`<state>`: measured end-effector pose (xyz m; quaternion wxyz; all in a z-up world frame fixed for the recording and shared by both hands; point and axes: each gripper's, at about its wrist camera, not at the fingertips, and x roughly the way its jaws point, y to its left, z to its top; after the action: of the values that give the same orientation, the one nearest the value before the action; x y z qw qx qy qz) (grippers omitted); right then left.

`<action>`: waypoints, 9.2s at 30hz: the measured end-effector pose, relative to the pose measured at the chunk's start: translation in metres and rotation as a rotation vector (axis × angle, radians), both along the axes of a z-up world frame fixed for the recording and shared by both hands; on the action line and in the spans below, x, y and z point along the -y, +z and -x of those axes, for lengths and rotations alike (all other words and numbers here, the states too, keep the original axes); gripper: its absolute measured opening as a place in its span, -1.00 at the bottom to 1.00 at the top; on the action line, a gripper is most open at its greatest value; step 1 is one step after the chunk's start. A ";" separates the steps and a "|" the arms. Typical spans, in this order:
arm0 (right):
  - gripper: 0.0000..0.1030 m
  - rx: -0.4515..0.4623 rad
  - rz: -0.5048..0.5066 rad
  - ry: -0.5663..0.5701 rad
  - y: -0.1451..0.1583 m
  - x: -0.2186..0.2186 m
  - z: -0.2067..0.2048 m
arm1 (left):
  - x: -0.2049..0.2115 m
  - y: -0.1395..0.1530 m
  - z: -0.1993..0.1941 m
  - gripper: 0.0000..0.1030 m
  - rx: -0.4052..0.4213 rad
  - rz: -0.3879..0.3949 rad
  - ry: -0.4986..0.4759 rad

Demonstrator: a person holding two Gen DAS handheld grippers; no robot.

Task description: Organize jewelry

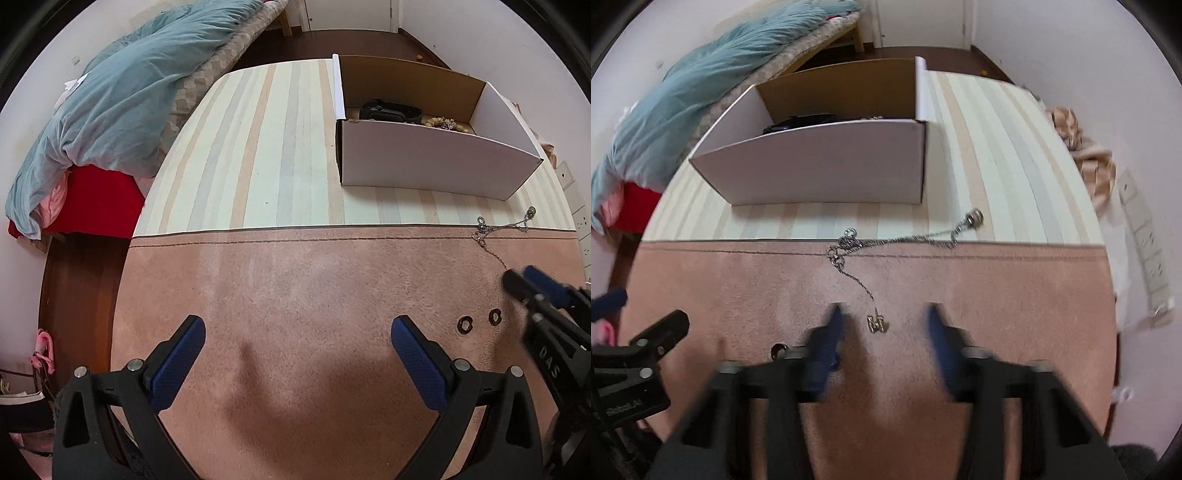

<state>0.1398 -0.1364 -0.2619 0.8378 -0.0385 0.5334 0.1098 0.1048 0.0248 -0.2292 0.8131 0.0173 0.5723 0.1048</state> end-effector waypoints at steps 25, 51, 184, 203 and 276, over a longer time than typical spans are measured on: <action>-0.83 -0.079 -0.474 -0.193 0.030 0.090 0.021 | 0.034 0.011 0.009 0.99 0.023 0.110 -0.091; -0.83 -0.034 -0.440 -0.231 0.045 0.106 0.024 | 0.075 0.012 -0.005 -0.81 0.039 0.188 -0.296; 0.08 -0.163 -0.073 -0.337 0.009 0.145 0.018 | 0.129 -0.014 -0.002 -0.41 -0.033 0.154 -0.273; -0.01 -0.114 -0.244 -0.305 0.022 0.134 -0.021 | 0.074 0.006 -0.014 -0.80 0.052 0.158 -0.175; -0.81 0.255 -0.354 0.022 0.216 0.038 -0.086 | -0.007 0.151 -0.089 -0.80 0.232 0.268 -0.133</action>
<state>0.2258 -0.1744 -0.0463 0.8909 0.0901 0.3951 0.2050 0.1942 0.0319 -0.0786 0.8738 -0.0655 0.4812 -0.0250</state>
